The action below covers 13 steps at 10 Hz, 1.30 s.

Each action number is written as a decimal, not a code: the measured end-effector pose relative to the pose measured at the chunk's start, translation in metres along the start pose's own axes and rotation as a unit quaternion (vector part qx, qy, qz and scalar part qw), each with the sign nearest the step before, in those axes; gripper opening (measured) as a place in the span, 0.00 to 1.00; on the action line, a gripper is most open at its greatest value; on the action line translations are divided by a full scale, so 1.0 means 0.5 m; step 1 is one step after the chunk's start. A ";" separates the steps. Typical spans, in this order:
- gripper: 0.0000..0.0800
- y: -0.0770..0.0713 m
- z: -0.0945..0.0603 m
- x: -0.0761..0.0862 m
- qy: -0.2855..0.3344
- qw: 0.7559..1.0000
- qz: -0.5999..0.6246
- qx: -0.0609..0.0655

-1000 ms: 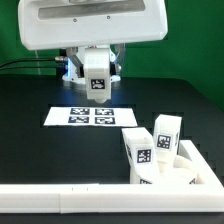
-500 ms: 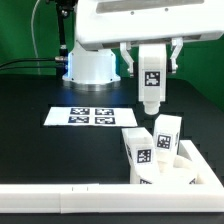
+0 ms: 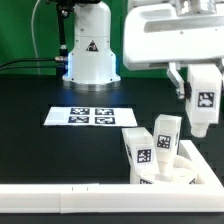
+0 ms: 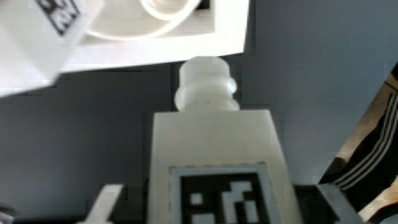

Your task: Assemble stool

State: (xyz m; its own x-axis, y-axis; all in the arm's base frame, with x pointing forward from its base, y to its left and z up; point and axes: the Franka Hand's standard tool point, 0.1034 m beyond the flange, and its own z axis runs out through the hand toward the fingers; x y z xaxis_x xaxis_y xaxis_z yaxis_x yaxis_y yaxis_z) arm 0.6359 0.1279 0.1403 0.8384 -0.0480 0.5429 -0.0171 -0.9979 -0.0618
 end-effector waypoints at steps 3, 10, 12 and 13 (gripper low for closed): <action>0.41 0.002 0.013 -0.013 0.004 1.000 -0.017 -0.004; 0.41 0.035 0.068 -0.067 0.010 0.999 -0.039 -0.020; 0.41 0.031 0.078 -0.076 0.006 0.999 -0.042 -0.021; 0.41 0.029 0.083 -0.080 0.004 0.999 -0.044 -0.021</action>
Offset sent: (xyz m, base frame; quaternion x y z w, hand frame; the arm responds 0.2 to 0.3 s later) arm 0.0000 0.0000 0.0000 0.0000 0.0000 0.0000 1.0000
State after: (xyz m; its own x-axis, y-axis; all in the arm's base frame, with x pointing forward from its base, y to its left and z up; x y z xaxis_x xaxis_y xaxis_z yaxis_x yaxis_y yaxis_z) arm 0.6246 0.1171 0.0832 0.8330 0.0392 0.5518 0.0332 -0.9992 0.0210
